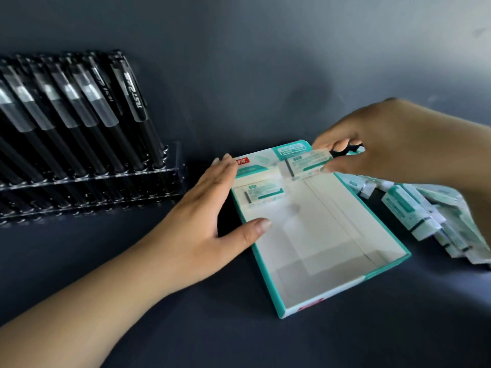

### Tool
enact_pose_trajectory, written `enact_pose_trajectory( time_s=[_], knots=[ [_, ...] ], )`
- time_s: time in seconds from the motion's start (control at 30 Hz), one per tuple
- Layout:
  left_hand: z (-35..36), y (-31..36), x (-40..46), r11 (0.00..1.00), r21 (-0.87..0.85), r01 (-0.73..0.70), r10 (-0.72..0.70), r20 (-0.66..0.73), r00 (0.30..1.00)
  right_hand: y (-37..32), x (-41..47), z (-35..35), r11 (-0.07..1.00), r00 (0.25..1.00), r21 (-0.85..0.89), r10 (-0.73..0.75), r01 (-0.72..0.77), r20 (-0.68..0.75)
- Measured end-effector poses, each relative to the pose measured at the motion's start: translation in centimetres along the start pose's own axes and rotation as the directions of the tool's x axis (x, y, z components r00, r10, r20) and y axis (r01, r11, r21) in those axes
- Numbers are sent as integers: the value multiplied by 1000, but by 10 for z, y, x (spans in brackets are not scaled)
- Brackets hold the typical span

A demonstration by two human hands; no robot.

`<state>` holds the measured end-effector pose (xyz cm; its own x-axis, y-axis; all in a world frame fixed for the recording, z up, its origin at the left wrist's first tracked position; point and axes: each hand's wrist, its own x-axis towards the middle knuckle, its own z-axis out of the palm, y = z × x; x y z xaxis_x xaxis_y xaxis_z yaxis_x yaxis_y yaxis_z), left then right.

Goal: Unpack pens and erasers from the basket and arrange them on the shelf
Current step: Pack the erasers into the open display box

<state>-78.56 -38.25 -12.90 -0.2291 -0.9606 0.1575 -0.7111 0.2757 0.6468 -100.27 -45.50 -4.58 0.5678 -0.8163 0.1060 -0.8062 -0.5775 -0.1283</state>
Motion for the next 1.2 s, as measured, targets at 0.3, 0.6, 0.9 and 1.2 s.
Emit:
enact_pose_trajectory(
  time_s=[0.3,0.6,0.9,1.2],
  knots=[
    [-4,-2,1,1000,-18,7,-6,28,1000,-7,1,16,971,999,-237,-12,20,32],
    [-4,-2,0,999,-49,6,-5,24,1000,-9,3,25,980,998,-197,12,-1,54],
    [-5,-3,3,995,-87,52,-50,29,998,-8,8,36,978,1000,-208,12,-6,26],
    [-8,4,6,972,-200,119,-114,35,993,-8,-8,23,999,999,-43,25,-26,-22]
  ],
)
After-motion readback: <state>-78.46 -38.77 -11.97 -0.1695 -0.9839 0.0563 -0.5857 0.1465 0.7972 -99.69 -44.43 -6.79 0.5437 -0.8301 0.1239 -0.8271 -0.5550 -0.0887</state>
